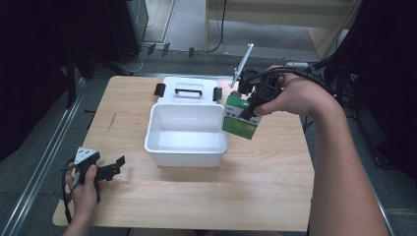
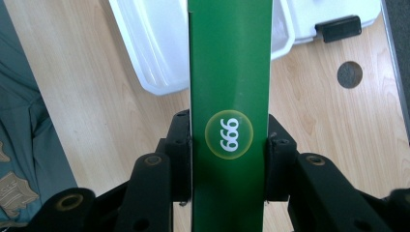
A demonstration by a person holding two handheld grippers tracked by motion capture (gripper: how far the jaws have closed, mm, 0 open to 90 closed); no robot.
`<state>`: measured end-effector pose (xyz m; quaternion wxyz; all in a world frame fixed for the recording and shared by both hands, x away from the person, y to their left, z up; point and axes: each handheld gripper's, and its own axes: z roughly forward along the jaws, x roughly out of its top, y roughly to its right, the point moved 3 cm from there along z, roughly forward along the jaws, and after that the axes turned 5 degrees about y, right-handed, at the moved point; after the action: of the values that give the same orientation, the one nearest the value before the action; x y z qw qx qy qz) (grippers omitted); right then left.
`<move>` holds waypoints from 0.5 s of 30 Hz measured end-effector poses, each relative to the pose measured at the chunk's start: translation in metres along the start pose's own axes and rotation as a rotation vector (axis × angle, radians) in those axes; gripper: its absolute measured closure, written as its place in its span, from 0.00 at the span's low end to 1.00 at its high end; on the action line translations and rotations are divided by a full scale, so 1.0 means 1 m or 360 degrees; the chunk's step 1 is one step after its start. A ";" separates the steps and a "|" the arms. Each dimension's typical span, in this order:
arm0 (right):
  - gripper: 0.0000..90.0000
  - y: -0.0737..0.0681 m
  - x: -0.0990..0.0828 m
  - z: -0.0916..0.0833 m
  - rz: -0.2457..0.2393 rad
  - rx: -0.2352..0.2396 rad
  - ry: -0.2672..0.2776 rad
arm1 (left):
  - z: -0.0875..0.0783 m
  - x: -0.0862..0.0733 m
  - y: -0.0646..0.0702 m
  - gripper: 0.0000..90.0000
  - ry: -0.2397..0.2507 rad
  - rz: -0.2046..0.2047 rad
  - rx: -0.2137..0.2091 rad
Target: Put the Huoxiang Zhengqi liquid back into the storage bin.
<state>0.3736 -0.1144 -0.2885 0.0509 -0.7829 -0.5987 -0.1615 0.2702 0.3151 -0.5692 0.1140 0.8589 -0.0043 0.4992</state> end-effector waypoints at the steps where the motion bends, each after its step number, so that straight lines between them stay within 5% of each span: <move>1: 0.71 0.000 0.003 0.000 -0.0001 -0.0006 -0.0005 | 0.000 0.000 0.000 0.01 -0.0001 0.0000 -0.0001; 11: 0.71 -0.007 0.031 -0.002 -0.0108 -0.0013 0.0012 | 0.000 0.000 0.000 0.01 -0.0003 -0.0005 -0.0002; 15: 0.71 -0.009 0.042 0.001 -0.0212 -0.0019 0.0039 | 0.000 0.000 -0.001 0.01 -0.0006 -0.0010 -0.0002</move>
<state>0.3745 -0.0729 -0.2770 0.0426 -0.7396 -0.6478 -0.1776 0.2703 0.3156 -0.5693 0.1161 0.8597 -0.0023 0.4974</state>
